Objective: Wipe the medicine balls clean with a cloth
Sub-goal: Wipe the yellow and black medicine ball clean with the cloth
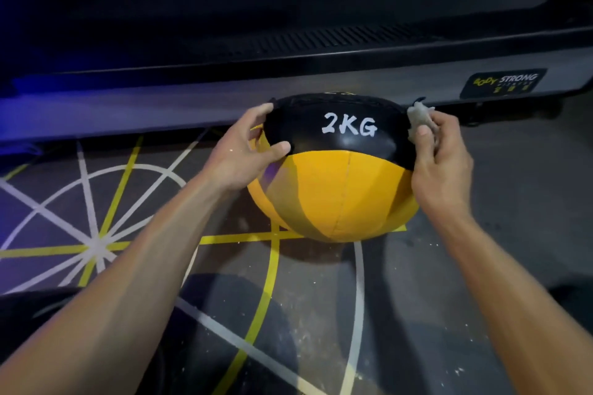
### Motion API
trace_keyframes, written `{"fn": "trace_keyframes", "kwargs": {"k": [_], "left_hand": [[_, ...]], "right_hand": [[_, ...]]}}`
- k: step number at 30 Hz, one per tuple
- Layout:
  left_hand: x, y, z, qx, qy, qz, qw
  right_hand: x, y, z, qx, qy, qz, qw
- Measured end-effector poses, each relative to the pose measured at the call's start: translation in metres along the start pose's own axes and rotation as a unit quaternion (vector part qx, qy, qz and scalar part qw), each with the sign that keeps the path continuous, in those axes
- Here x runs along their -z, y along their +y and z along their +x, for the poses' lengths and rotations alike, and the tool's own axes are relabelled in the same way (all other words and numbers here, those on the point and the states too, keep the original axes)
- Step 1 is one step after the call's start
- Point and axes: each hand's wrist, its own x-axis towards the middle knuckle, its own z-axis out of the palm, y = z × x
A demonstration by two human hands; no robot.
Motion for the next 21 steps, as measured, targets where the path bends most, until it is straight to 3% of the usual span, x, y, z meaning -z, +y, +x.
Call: {"fn": "trace_keyframes", "kwargs": {"k": [5,10,13,16,21], "left_hand": [[-0.011,-0.007,-0.004,-0.115,-0.050,0.162,0.979],[-0.026,-0.002,0.006,-0.116,0.018,0.236,0.965],[-0.035,0.011,0.013,-0.107,0.041,0.249,0.962],[-0.044,0.007,0.004,-0.093,0.052,0.209,0.972],[-0.025,-0.025,-0.011,-0.032,0.073,0.023,0.997]], "right_hand": [[0.008,0.015,0.006,-0.024,0.004,0.009,1.000],[0.022,0.029,-0.011,-0.071,0.055,0.027,0.996],[0.014,0.028,-0.033,-0.060,0.041,0.021,0.997],[0.007,0.024,-0.044,-0.051,0.027,0.032,0.998],[0.016,0.030,-0.036,-0.060,0.020,0.012,0.998]]}}
